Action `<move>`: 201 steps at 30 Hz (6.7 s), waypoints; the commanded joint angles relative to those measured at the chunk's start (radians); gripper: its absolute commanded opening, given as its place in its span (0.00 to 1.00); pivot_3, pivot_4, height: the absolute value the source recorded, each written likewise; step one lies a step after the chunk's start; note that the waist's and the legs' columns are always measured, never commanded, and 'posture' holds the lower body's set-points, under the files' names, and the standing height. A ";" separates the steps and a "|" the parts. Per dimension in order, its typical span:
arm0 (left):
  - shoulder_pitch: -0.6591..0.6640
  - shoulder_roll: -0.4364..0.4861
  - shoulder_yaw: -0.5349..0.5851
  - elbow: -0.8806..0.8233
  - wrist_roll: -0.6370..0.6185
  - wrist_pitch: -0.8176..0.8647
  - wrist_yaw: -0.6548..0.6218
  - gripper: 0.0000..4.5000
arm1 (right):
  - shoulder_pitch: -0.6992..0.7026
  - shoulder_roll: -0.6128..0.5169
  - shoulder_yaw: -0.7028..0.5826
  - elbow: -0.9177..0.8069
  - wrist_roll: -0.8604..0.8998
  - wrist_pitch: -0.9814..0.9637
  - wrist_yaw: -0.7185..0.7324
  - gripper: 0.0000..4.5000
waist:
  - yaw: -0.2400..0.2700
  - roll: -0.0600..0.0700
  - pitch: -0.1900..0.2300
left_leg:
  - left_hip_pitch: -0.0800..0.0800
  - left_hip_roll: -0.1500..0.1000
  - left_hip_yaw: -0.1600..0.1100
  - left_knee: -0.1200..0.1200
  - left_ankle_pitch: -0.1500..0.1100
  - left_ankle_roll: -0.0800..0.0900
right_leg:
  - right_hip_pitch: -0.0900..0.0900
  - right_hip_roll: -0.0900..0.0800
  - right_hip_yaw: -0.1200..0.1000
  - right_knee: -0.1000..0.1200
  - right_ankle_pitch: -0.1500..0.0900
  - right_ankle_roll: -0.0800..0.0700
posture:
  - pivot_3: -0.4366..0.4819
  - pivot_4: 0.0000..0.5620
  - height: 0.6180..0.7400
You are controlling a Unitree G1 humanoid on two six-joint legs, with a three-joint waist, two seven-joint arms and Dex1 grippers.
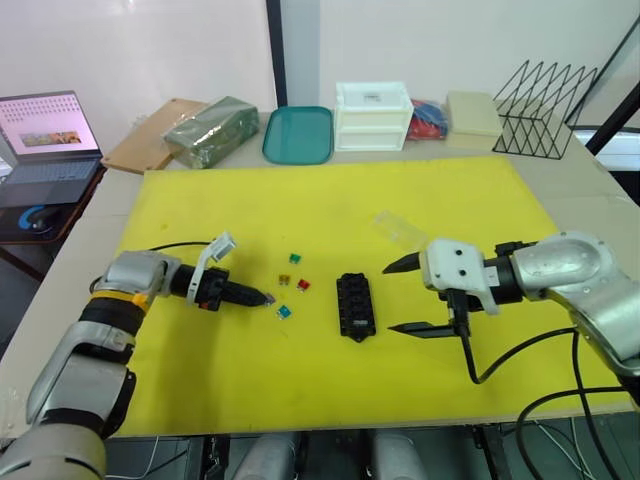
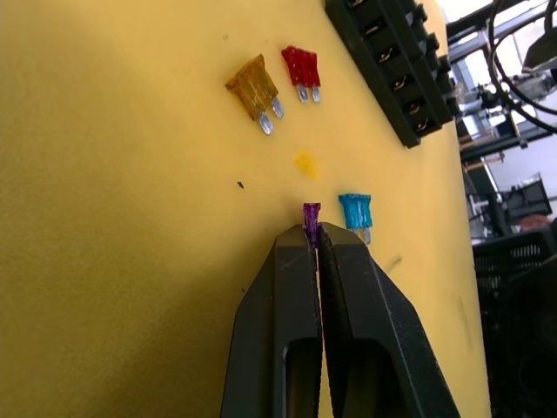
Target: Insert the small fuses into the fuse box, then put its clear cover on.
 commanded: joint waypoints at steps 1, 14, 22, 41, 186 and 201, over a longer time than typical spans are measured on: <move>0.030 0.013 0.100 -0.111 -0.066 0.002 0.026 0.01 | -0.050 0.034 -0.047 -0.026 0.076 0.075 -0.024 1.00 | -0.001 0.000 0.000 | 0.000 0.000 0.000 0.000 0.000 0.000 | 0.000 0.000 0.000 0.000 0.000 0.000 | 0.48 0.27 1.00; 0.187 -0.120 0.386 -0.808 -0.472 0.153 0.348 0.01 | -0.343 0.274 -0.278 0.069 0.693 0.810 -0.378 1.00 | 0.005 0.000 0.000 | 0.000 0.000 -0.001 0.000 0.000 0.000 | 0.001 -0.001 0.001 0.000 0.000 0.000 | 0.48 0.27 1.00; 0.207 -0.143 0.349 -0.885 -0.529 0.123 0.437 0.00 | -0.387 0.335 -0.304 0.106 0.849 0.888 -0.490 0.63 | 0.003 0.000 0.000 | 0.000 0.000 0.000 0.000 0.000 0.000 | 0.001 -0.001 0.001 0.000 0.000 0.000 | 0.48 0.27 1.00; 0.207 -0.127 0.311 -0.880 -0.550 0.080 0.469 0.00 | -0.406 0.371 -0.214 0.150 0.875 0.843 -0.584 0.30 | 0.003 0.000 0.000 | 0.000 0.000 0.000 0.000 0.000 0.000 | 0.001 -0.001 0.001 0.000 0.000 0.000 | 0.48 0.27 1.00; 0.307 -0.082 -0.073 -0.817 -0.004 -0.374 0.466 0.99 | -0.211 0.117 0.264 0.036 -0.129 0.275 -0.007 0.00 | 0.005 -0.001 0.000 | 0.001 0.000 0.000 -0.001 0.000 0.000 | 0.001 0.000 0.001 -0.001 0.000 0.000 | 0.48 0.27 1.00; 0.304 -0.085 -0.077 -0.813 0.004 -0.379 0.460 0.99 | -0.245 0.097 0.272 -0.013 -0.126 0.335 -0.030 0.00 | 0.006 -0.001 0.000 | 0.001 0.000 0.000 -0.001 0.000 0.000 | 0.001 0.000 0.001 -0.001 0.000 0.000 | 0.48 0.27 1.00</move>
